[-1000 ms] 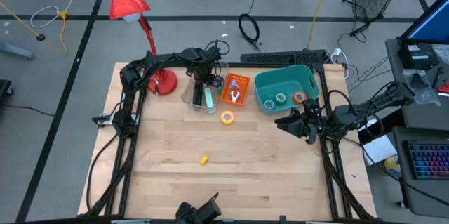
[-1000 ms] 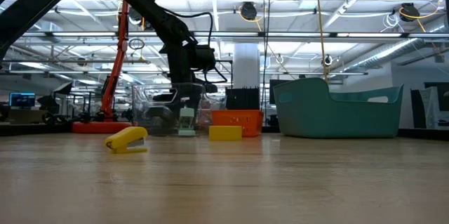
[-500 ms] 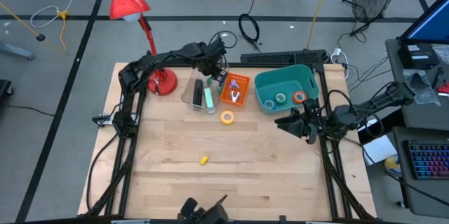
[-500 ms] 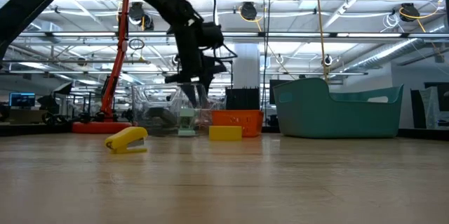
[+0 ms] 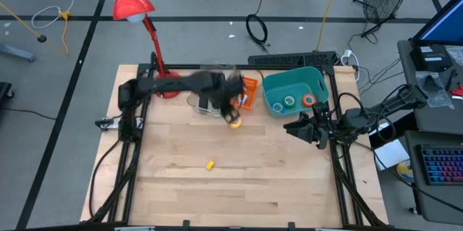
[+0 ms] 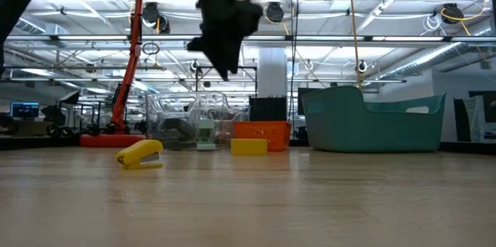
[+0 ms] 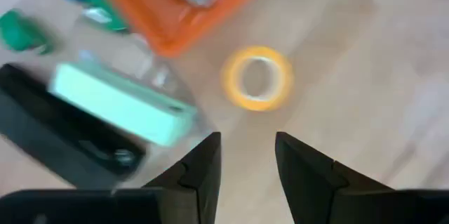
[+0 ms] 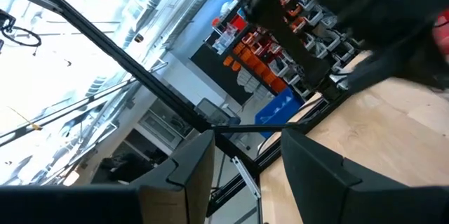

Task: Pick and place Stapler, Stapler remover, tape
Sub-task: Put the yellow stapler into the transparent bin

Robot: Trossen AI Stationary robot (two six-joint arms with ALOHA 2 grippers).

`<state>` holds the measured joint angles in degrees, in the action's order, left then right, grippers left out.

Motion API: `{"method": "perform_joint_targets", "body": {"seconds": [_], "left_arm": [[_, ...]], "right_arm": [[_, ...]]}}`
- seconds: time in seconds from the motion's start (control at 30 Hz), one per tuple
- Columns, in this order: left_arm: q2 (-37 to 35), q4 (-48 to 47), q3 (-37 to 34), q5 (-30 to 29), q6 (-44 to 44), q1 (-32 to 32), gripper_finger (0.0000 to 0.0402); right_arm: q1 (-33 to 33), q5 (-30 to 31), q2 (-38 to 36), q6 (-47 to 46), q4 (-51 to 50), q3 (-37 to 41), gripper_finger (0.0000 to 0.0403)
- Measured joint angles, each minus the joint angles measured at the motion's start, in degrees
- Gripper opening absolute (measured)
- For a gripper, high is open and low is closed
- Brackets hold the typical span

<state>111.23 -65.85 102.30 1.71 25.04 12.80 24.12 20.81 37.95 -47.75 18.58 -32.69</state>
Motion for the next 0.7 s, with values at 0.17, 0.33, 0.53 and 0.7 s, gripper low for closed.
{"method": "perform_joint_targets", "body": {"seconds": [0.17, 0.33, 0.53, 0.7], "left_arm": [[-1.90, 0.19, -0.08, -5.38, 5.32, -10.65, 0.0136], [-1.94, -0.98, -0.17, -7.57, 11.15, -18.65, 0.0136], [-1.89, -2.18, -2.37, -6.89, 22.15, -27.35, 0.0136], [-1.89, -2.01, -5.43, -6.94, 32.09, -33.71, 0.0142]], "right_arm": [[0.00, -0.18, 0.00, -0.19, -0.59, 0.00, 0.0157], [0.00, -1.49, 0.00, -1.39, -1.74, 0.00, 0.0157], [0.00, -1.63, -0.01, -3.21, -2.18, 0.00, 0.0157], [0.00, -1.88, -0.01, -4.05, -2.27, 0.00, 0.0157]]}}
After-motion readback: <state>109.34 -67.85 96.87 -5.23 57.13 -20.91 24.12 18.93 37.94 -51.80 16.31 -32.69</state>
